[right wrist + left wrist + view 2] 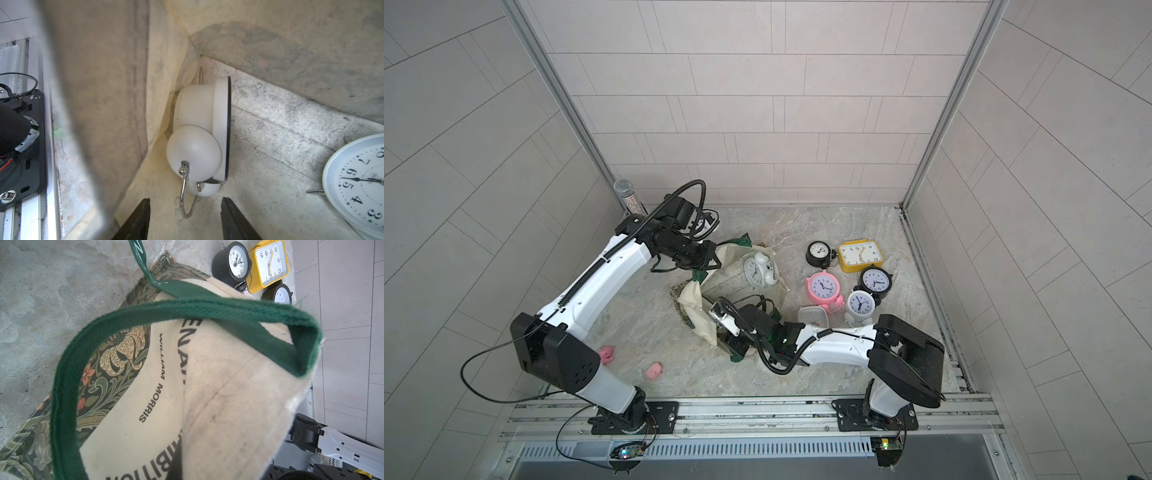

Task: Take the alarm clock out of the canvas bag
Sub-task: Pick up the alarm from the canvas bag.

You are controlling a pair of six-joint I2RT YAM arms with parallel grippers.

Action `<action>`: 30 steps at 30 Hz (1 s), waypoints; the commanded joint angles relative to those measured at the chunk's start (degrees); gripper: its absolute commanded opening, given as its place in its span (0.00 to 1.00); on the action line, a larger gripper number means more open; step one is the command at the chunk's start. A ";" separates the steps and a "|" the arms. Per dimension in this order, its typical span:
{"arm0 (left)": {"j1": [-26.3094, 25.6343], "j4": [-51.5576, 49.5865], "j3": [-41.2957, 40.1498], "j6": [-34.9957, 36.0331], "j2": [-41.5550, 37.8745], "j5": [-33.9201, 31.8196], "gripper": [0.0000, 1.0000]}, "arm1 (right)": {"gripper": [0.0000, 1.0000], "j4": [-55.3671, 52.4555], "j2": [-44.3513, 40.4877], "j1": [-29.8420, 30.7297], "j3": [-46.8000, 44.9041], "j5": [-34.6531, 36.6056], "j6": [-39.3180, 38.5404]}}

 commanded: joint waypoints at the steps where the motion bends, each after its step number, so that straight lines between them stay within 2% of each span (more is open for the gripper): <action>1: -0.24 -0.91 0.91 1.13 0.33 1.08 0.00 | 0.56 3.66 0.80 0.22 -0.76 2.49 -2.08; 19: -0.30 -0.75 0.75 0.95 0.29 1.29 0.00 | 0.52 7.09 5.97 0.17 0.51 4.67 -1.59; 26: -0.25 -0.85 0.76 1.00 0.25 1.30 0.00 | 0.41 6.72 7.44 0.12 1.73 6.68 -1.83; 30: -0.27 -0.84 0.66 1.00 0.25 1.28 0.00 | 0.30 6.59 7.87 0.12 2.38 7.32 -2.19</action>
